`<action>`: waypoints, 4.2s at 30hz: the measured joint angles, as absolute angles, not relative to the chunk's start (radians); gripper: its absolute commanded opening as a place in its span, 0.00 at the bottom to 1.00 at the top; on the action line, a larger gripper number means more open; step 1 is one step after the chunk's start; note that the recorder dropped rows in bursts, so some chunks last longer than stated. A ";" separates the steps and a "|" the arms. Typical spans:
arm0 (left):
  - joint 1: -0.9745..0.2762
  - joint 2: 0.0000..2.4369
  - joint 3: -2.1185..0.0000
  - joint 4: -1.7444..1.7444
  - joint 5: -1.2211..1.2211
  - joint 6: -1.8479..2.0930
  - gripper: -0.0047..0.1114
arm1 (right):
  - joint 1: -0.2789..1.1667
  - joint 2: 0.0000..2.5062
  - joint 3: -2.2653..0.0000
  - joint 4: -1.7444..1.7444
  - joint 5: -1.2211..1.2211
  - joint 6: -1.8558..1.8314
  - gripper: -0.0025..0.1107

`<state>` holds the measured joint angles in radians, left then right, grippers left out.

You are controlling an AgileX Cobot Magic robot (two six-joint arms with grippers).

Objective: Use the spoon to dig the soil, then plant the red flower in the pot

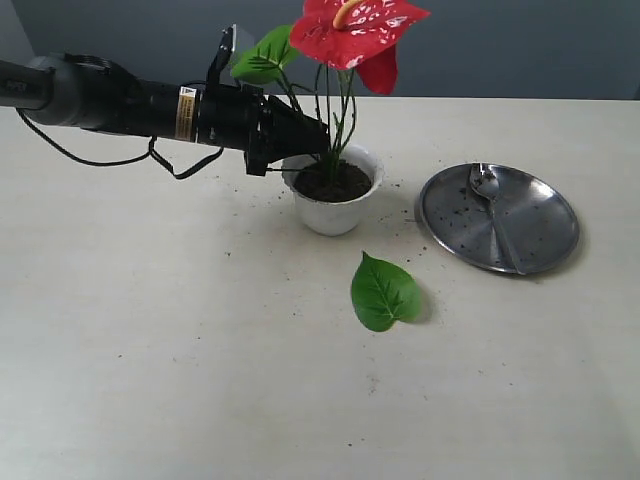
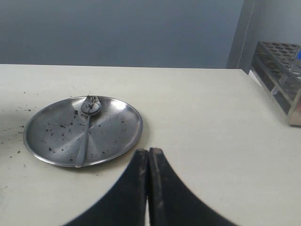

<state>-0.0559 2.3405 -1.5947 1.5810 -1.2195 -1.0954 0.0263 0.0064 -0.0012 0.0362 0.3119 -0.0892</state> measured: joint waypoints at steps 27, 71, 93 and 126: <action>0.001 2.319 -1.593 1.653 -1.215 -1.145 0.26 | 0.026 0.006 -0.001 0.036 0.312 -0.089 0.02; 0.026 2.297 -1.593 1.709 -1.215 -1.195 0.43 | 0.026 0.006 -0.001 0.036 0.312 -0.089 0.02; 0.030 2.293 -1.593 1.740 -1.215 -1.189 0.43 | 0.026 0.006 -0.001 0.036 0.312 -0.089 0.02; 0.093 2.293 -1.593 1.723 -1.212 -1.189 0.43 | 0.026 0.006 -0.001 0.036 0.312 -0.089 0.02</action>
